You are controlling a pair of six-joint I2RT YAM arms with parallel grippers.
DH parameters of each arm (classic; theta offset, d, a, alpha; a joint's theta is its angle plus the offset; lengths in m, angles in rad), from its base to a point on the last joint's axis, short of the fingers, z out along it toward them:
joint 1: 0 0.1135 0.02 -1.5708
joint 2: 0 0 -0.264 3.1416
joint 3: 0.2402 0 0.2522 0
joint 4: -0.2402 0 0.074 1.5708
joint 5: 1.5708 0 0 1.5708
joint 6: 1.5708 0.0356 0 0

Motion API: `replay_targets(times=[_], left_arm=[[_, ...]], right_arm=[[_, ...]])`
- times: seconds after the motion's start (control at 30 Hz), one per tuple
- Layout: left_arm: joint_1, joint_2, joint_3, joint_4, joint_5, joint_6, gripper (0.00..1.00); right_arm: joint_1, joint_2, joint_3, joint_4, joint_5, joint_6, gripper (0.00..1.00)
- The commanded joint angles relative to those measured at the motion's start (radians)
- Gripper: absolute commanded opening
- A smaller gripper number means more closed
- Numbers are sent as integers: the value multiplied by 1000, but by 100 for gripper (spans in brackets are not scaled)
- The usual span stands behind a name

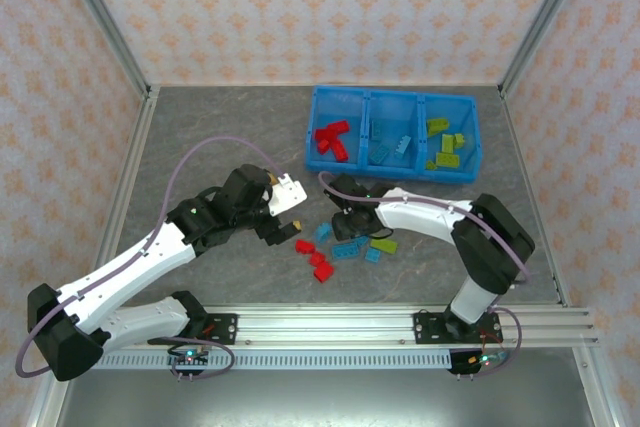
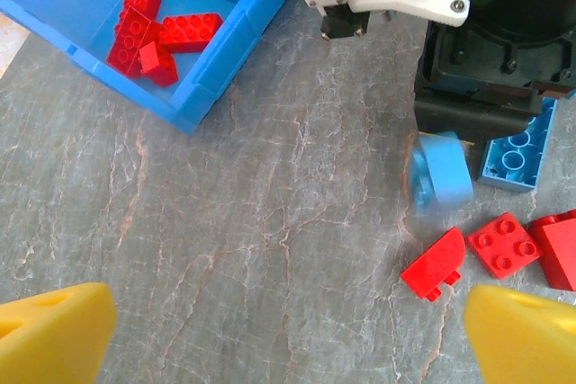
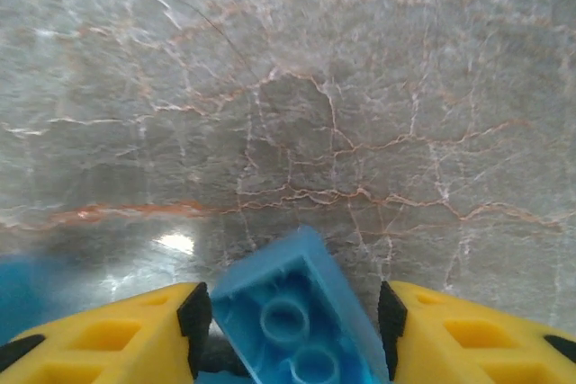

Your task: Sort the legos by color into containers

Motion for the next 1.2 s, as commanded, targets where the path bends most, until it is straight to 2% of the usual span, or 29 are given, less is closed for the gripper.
replay_targets(times=[0.0,0.27,0.37,0.5,0.6,0.7,0.77,1.0,1.17], left_arm=[[-12,-2,29,-26,-30,16,100],[-14,-3,30,-28,-40,18,100],[-14,-8,28,-28,-43,20,100],[-14,-7,28,-28,-41,21,100],[-16,-5,29,-31,-41,22,100],[-18,-5,28,-34,-41,24,100],[-18,-5,27,-34,-38,27,100],[-19,-4,28,-39,-51,29,100],[-21,-4,35,-47,-63,29,100]], right_arm=[[-1,12,-22,-61,22,18,55],[-1,-95,10,-71,14,19,64],[-1,-83,-18,-73,12,21,67],[-1,-55,-40,-55,2,33,66],[-1,-31,-41,-41,-4,42,58],[-1,-16,-31,-39,4,51,41],[-1,-22,-26,-38,21,59,34],[-32,-121,13,-59,131,91,19],[-113,-226,49,-28,262,80,16]])
